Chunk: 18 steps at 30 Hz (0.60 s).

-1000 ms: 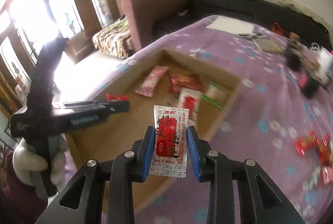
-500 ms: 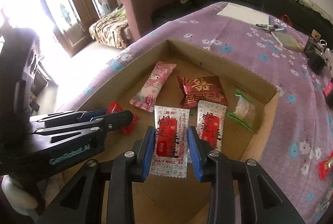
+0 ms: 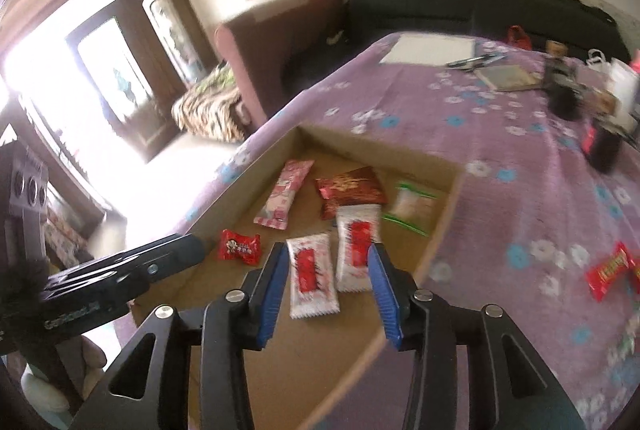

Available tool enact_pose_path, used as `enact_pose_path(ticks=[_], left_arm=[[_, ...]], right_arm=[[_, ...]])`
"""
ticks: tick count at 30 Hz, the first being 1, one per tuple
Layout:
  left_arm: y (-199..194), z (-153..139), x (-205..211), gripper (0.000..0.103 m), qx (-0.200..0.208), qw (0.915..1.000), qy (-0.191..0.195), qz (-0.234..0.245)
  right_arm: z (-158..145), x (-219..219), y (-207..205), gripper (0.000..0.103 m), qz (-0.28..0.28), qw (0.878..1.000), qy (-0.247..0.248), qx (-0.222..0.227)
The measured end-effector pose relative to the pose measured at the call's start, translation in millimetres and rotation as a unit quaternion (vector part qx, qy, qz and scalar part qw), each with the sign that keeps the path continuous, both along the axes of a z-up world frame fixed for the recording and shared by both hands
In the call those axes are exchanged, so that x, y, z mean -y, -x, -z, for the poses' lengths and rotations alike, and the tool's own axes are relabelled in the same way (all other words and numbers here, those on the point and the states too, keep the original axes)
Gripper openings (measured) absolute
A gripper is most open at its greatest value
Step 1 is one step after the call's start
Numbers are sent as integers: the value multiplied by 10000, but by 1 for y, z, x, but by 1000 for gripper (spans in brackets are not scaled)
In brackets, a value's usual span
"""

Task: Organize snacks
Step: 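Move both tools back over the remaining snacks on the tablecloth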

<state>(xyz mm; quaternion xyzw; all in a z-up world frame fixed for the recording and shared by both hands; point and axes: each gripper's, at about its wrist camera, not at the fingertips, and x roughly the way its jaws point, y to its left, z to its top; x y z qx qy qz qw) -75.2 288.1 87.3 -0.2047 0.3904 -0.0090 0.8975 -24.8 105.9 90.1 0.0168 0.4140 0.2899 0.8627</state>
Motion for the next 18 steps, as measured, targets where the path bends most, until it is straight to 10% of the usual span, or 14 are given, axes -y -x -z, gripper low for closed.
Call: enact_pose_path(ticks=[8,18], left_arm=[[29,-8,54,58,193,9987,100,456],[32,-1,94,58,18,9969,-153,777]], right_arm=[[-1,123,-14,50,1220,9924,-141,-83],[30,275,-99,54,3284,9392,932,-366]])
